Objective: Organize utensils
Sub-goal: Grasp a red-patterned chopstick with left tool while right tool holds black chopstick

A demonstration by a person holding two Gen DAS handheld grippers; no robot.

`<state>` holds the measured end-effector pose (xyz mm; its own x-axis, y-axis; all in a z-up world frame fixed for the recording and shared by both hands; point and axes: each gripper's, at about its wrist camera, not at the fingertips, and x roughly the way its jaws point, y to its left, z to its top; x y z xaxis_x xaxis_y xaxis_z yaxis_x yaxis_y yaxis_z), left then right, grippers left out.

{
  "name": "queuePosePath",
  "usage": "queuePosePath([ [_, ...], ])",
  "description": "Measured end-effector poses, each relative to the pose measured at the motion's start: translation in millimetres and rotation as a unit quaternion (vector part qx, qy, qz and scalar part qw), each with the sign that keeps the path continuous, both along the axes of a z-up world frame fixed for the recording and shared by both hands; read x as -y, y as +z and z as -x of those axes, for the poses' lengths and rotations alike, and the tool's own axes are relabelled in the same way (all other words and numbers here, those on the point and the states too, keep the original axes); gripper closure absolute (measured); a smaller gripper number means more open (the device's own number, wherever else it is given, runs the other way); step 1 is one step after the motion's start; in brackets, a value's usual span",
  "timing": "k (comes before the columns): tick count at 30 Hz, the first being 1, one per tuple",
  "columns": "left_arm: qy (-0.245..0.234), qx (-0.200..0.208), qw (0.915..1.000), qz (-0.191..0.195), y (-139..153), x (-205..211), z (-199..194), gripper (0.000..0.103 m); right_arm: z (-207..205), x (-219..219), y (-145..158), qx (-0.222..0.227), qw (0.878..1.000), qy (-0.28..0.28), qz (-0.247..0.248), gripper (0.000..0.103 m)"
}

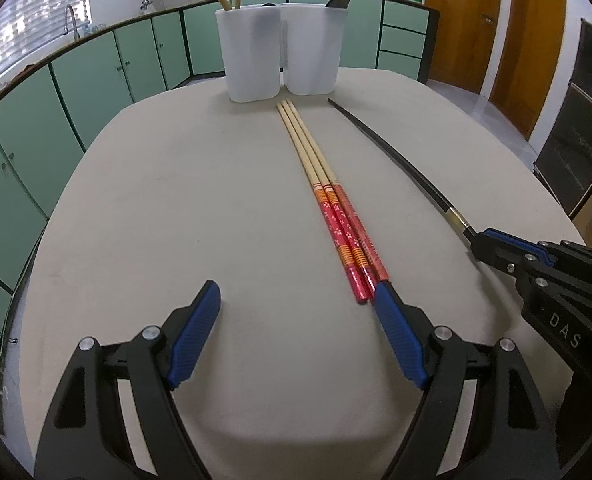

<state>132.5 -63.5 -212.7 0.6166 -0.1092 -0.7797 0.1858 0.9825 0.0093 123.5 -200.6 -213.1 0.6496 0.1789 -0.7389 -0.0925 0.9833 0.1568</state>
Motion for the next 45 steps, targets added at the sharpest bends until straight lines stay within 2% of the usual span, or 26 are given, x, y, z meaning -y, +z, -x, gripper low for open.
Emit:
queuePosePath([
  [4, 0.014, -0.007, 0.9998, 0.007, -1.4, -9.2, -2.3, 0.025, -1.2, 0.6, -0.2, -0.002, 1.000, 0.001, -0.003, 0.097],
  [9, 0.026, -0.004, 0.9996, -0.005, -0.2, -17.1, -1.4, 0.025, -2.2, -1.0, -1.2, -0.005, 1.000, 0.004, -0.001, 0.097],
  [16, 0.017, -0.004, 0.9998, -0.007, 0.0, -11.5, -2.7, 0.026, -3.6, -2.3, -2.4, -0.009, 1.000, 0.009, -0.001, 0.096],
  [19, 0.014, -0.009, 0.9999, 0.002, -2.0, -10.5, -5.9, 0.035, -4.4, -1.9, -3.1, -0.011, 1.000, 0.011, -0.004, 0.096],
  [29, -0.013, -0.003, 0.9998, 0.012, -1.2, 0.3, -4.7, 0.091, -5.8, -2.9, -3.8, -0.012, 1.000, 0.017, -0.001, 0.095],
  [30, -0.014, -0.003, 0.9998, 0.013, -1.2, 0.9, -4.5, 0.094, -5.3, -3.1, -3.6, -0.011, 1.000, 0.017, 0.001, 0.096],
  [38, -0.006, -0.001, 0.9998, 0.019, 1.7, -1.6, 0.2, 0.097, -2.5, -3.5, -0.9, -0.006, 1.000, 0.017, 0.006, 0.097],
  [45, -0.008, 0.028, 0.9995, 0.009, 24.1, -7.4, 10.7, 0.097, 2.6, -0.2, 12.2, 0.010, 1.000, 0.014, 0.003, 0.097],
])
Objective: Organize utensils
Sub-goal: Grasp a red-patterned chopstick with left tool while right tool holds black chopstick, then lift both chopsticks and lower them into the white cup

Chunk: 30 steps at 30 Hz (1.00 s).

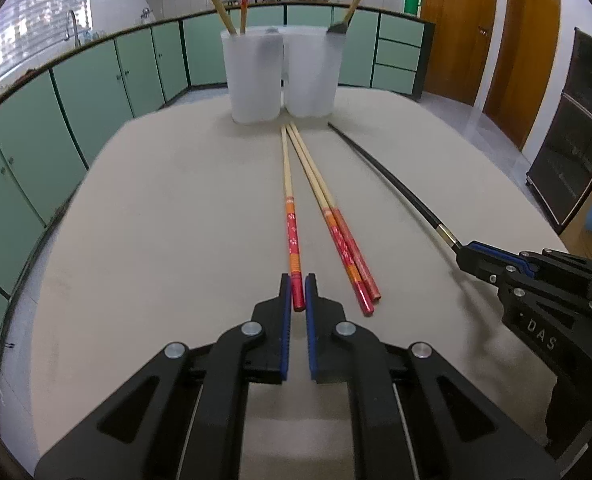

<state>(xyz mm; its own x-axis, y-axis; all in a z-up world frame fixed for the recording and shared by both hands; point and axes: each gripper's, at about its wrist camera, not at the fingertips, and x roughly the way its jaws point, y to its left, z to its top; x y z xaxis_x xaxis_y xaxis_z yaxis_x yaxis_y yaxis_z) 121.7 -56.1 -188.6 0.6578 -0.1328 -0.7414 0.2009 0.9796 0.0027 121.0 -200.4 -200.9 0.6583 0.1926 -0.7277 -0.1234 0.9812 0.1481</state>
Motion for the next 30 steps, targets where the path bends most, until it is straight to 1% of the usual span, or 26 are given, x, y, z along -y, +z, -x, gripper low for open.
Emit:
queuePosePath([
  [4, -0.002, 0.021, 0.9998, 0.004, 21.2, -4.8, 4.2, 0.097, 1.9, 5.7, 18.3, 0.023, 1.000, -0.004, -0.005, 0.097],
  [7, -0.001, 0.047, 0.9989, 0.008, 42.4, -7.8, 7.4, 0.097, 2.2, 8.8, 35.2, 0.041, 0.999, -0.006, -0.010, 0.097],
  [12, -0.005, 0.081, 0.9964, 0.025, 76.2, -12.3, 8.0, 0.097, 1.0, 13.7, 65.2, 0.076, 0.997, -0.003, -0.010, 0.097],
  [17, -0.009, 0.107, 0.9930, 0.048, 106.5, -14.6, 2.2, 0.098, -3.9, 14.4, 98.4, 0.110, 0.994, 0.009, -0.009, 0.097],
  [21, -0.015, 0.132, 0.9896, 0.055, 128.2, -13.9, -4.8, 0.098, -10.0, 10.8, 128.0, 0.135, 0.991, 0.022, 0.001, 0.097],
  [24, -0.021, 0.145, 0.9873, 0.060, 142.5, -12.9, -12.1, 0.098, -14.1, 8.5, 145.8, 0.147, 0.989, 0.034, -0.005, 0.097],
  [27, -0.027, 0.149, 0.9860, 0.069, 151.0, -12.2, -17.6, 0.098, -24.7, 5.3, 164.7, 0.155, 0.987, 0.047, -0.010, 0.097],
  [30, -0.031, 0.153, 0.9849, 0.074, 157.3, -12.7, -21.9, 0.098, -32.5, 2.3, 176.1, 0.158, 0.986, 0.055, -0.012, 0.097],
])
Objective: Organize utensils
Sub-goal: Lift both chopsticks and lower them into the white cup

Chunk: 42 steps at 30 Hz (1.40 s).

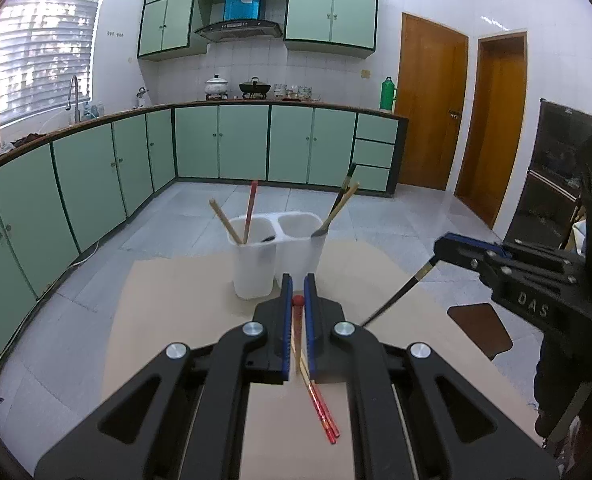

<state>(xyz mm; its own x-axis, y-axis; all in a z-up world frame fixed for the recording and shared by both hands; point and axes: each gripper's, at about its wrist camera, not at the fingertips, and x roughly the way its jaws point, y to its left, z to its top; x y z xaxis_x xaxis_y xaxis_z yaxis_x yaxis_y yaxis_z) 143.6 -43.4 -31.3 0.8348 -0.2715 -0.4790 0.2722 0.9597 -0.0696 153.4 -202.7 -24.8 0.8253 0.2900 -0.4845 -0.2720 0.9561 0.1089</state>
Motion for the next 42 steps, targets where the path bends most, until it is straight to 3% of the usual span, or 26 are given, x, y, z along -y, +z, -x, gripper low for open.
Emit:
queuePosePath([
  [9, -0.019, 0.022, 0.9995, 0.011, 22.8, -1.9, -5.4, 0.098, -22.0, 6.8, 37.1, 0.009, 0.999, 0.017, -0.026, 0.097],
  [16, -0.027, 0.065, 0.9975, 0.009, 54.0, 5.0, -17.9, 0.098, -43.2, 8.8, 82.2, 0.056, 0.997, 0.022, -0.038, 0.097],
  [28, -0.006, 0.161, 0.9869, 0.007, 123.3, 31.1, -90.6, 0.098, -108.5, 7.8, 141.8, 0.129, 0.991, -0.007, -0.033, 0.097],
  [34, 0.015, 0.175, 0.9844, -0.006, 119.5, 42.4, -133.0, 0.098, -150.8, -0.6, 132.4, 0.132, 0.991, -0.018, -0.022, 0.097],
  [42, 0.029, 0.119, 0.9923, -0.019, 79.2, 41.0, -178.5, 0.098, -183.0, -16.3, 90.3, 0.101, 0.995, -0.022, -0.009, 0.097],
])
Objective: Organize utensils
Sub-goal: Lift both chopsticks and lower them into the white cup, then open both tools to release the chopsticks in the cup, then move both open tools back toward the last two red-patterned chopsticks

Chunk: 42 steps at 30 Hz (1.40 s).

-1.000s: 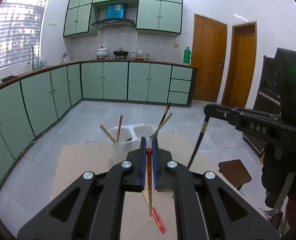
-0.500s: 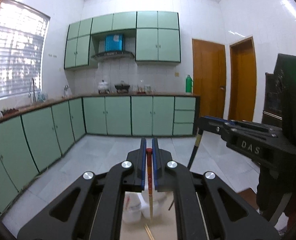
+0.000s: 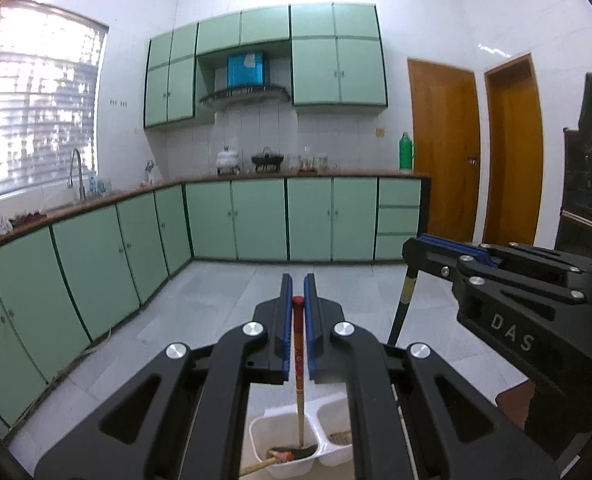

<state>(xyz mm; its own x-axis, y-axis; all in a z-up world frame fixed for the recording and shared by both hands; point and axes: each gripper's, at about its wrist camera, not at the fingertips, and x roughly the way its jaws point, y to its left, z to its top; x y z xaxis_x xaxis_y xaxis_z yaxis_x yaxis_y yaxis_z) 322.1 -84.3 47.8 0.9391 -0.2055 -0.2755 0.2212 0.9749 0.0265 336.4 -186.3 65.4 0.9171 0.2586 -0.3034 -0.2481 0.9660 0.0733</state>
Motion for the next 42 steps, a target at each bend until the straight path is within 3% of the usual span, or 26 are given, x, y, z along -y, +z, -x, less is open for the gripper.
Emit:
queuePosePath([
  [5, 0.007, -0.028, 0.9996, -0.003, -13.7, -10.0, -9.3, 0.095, -11.9, -1.6, -21.1, -0.039, 0.999, 0.004, 0.010, 0.096],
  [7, 0.008, -0.025, 0.9996, -0.004, -13.6, -15.2, -6.0, 0.093, -8.1, 0.7, -23.8, -0.038, 0.999, 0.001, 0.013, 0.084],
  [9, 0.010, -0.022, 0.9997, -0.003, -10.7, -20.0, -1.1, 0.084, -3.3, 5.3, -23.5, -0.035, 0.999, -0.006, 0.014, 0.072],
  [11, 0.014, -0.016, 0.9998, 0.000, -6.9, -25.5, 7.8, 0.074, 2.6, 10.3, -21.9, -0.031, 0.999, -0.009, 0.018, 0.068],
  [13, 0.014, -0.010, 0.9999, 0.001, -2.7, -29.3, 16.0, 0.073, 11.0, 14.7, -20.8, -0.026, 0.999, -0.015, 0.023, 0.060],
  [20, 0.016, 0.005, 0.9999, -0.002, 0.0, -35.9, 61.8, 0.055, 53.2, 33.8, -24.0, -0.018, 0.999, -0.028, 0.005, 0.046],
  [22, 0.013, 0.006, 0.9999, -0.005, -5.3, -38.2, 80.6, 0.050, 70.5, 37.2, -29.3, -0.013, 0.999, -0.032, 0.007, 0.036],
  [25, 0.012, -0.004, 0.9999, 0.004, -19.4, -45.6, 108.1, 0.042, 97.8, 40.0, -42.9, -0.011, 0.999, -0.041, 0.010, 0.025],
  [34, 0.030, -0.065, 0.9971, 0.025, -85.9, -73.2, 165.7, 0.025, 165.2, 50.0, -101.7, -0.054, 0.997, -0.050, -0.018, 0.006],
  [42, 0.046, -0.134, 0.9899, 0.010, -148.7, -89.2, 191.3, 0.023, 198.2, 38.3, -158.7, -0.116, 0.991, -0.055, -0.019, 0.006],
])
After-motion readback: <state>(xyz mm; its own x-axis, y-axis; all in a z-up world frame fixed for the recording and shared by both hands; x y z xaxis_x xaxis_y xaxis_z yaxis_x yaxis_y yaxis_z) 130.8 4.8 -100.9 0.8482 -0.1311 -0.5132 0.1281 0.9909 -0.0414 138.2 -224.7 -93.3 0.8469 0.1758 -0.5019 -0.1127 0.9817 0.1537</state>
